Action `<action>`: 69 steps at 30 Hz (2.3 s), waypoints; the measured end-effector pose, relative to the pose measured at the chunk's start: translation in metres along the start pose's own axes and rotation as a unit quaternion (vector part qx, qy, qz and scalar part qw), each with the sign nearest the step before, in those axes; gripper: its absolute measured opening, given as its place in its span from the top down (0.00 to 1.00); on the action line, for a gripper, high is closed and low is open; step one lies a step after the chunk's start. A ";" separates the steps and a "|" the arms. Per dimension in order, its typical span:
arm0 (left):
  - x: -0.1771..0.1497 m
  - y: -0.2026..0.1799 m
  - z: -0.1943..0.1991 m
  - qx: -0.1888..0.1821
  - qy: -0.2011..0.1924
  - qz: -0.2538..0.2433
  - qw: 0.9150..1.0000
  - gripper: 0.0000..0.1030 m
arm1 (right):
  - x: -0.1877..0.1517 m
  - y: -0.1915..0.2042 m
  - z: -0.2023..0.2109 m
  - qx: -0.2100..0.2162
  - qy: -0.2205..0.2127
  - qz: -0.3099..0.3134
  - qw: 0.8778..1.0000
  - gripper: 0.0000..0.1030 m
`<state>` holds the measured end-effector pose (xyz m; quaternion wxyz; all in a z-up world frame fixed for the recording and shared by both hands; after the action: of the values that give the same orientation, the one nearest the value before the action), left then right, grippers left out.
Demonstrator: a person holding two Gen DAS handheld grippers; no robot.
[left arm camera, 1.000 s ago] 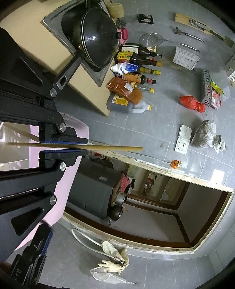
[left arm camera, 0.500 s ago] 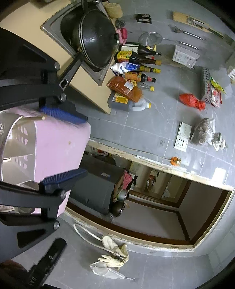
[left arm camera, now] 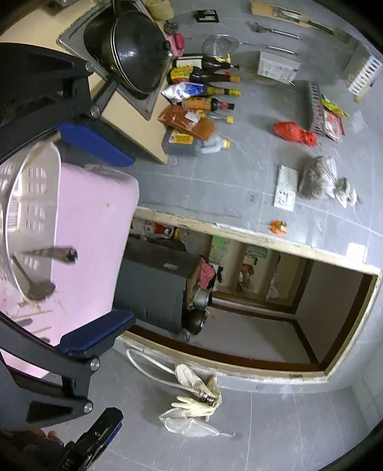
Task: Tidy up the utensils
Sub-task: 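Return both grippers to the utensils and grasp a chopstick with the left gripper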
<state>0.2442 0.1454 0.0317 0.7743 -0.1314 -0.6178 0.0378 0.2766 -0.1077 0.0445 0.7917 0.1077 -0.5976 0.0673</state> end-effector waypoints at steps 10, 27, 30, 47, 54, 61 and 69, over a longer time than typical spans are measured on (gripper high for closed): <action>-0.020 -0.068 -0.023 -0.047 0.028 -0.053 0.997 0.06 | -0.012 -0.057 0.021 -0.068 0.000 0.018 0.997 0.00; -0.114 -0.127 -0.062 -0.052 0.162 -0.048 0.984 0.06 | -0.076 -0.138 0.005 -0.092 0.110 0.003 0.990 0.00; -0.128 -0.129 -0.070 -0.050 0.178 -0.049 0.981 0.06 | -0.089 -0.148 -0.008 -0.079 0.136 -0.005 0.987 0.04; -0.190 -0.131 -0.153 -0.036 0.304 -0.059 0.950 0.53 | -0.139 -0.164 -0.075 -0.011 0.250 -0.027 0.968 0.50; -0.207 -0.116 -0.189 -0.041 0.359 -0.031 0.932 0.73 | -0.152 -0.159 -0.099 0.018 0.287 -0.028 0.957 0.69; -0.217 -0.109 -0.214 -0.051 0.399 -0.014 0.916 0.79 | -0.154 -0.150 -0.116 0.039 0.299 -0.024 0.953 0.72; -0.220 -0.109 -0.231 -0.040 0.414 -0.026 0.909 0.81 | -0.157 -0.143 -0.131 0.042 0.314 -0.020 0.948 0.72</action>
<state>0.4044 -0.0440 -0.1964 0.9555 -0.1500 -0.2456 -0.0643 0.3888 -0.2097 -0.1537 0.9353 0.1259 -0.3130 0.1072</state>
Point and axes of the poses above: each gripper's, at about its wrist camera, not at the fingertips, and z roughly against the way its jaws point, y to its left, x to its top, the point moved 2 cm from there along -z, roughly the way its jaws point, and after that the axes turned 8 degrees about -x, right-handed, at the moved point
